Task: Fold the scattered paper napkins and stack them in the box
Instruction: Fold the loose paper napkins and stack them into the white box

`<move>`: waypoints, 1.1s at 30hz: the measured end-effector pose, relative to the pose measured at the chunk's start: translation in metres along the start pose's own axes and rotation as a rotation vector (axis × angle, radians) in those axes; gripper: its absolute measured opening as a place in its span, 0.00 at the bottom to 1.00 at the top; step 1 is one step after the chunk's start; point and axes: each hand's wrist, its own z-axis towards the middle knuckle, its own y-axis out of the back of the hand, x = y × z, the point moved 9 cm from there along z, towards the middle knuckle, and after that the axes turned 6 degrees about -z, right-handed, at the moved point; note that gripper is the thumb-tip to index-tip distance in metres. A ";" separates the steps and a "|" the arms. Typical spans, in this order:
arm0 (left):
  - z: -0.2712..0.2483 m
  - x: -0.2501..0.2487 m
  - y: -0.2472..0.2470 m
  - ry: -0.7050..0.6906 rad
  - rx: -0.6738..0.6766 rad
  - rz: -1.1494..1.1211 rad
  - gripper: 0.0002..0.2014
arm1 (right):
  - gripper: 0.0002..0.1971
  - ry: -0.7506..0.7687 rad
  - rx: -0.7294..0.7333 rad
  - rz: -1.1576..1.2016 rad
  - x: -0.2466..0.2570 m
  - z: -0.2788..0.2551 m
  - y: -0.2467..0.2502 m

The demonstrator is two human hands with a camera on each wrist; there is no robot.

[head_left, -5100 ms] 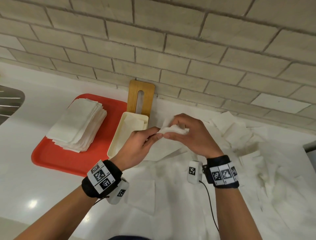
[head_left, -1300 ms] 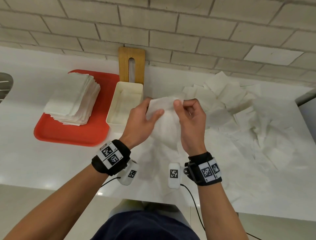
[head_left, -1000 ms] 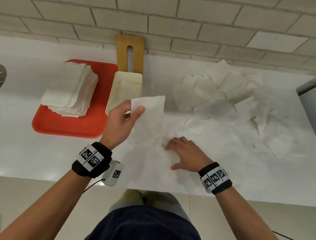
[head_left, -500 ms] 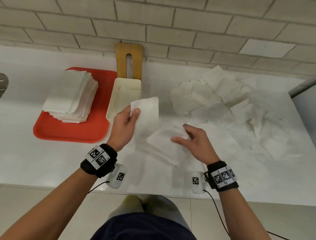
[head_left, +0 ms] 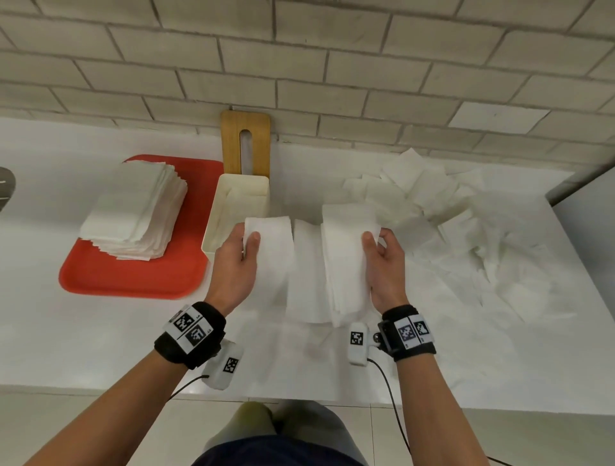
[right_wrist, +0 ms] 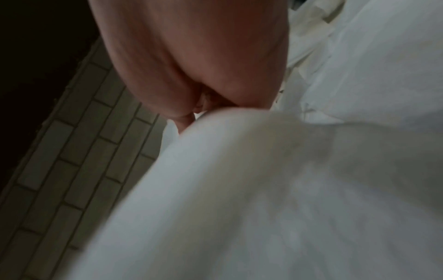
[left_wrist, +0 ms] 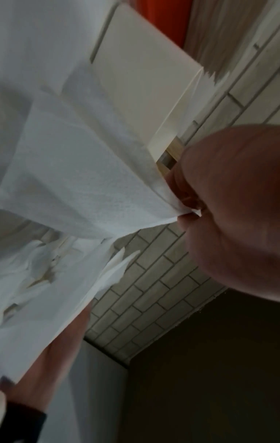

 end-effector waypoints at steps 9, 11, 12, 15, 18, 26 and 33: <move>0.007 -0.063 0.031 -0.422 -0.221 0.236 0.12 | 0.08 0.177 -0.047 0.108 0.058 -0.009 0.012; 0.012 -0.068 0.023 -0.402 -0.150 0.229 0.16 | 0.05 0.187 -0.016 0.199 0.072 -0.010 0.010; 0.013 -0.071 0.015 -0.357 -0.090 0.206 0.16 | 0.03 0.182 0.016 0.246 0.077 -0.011 0.007; 0.004 -0.081 -0.022 -0.242 0.132 0.091 0.13 | 0.04 0.166 0.073 0.317 0.089 -0.012 -0.005; -0.005 -0.092 -0.048 -0.225 0.237 -0.022 0.25 | 0.04 0.169 0.012 0.235 0.085 -0.014 -0.015; 0.019 -0.078 -0.059 -0.202 0.145 0.110 0.17 | 0.30 0.347 0.065 -0.092 0.092 -0.025 -0.026; 0.015 -0.079 -0.065 -0.208 0.231 0.117 0.28 | 0.04 0.738 0.318 -0.439 0.162 -0.001 -0.032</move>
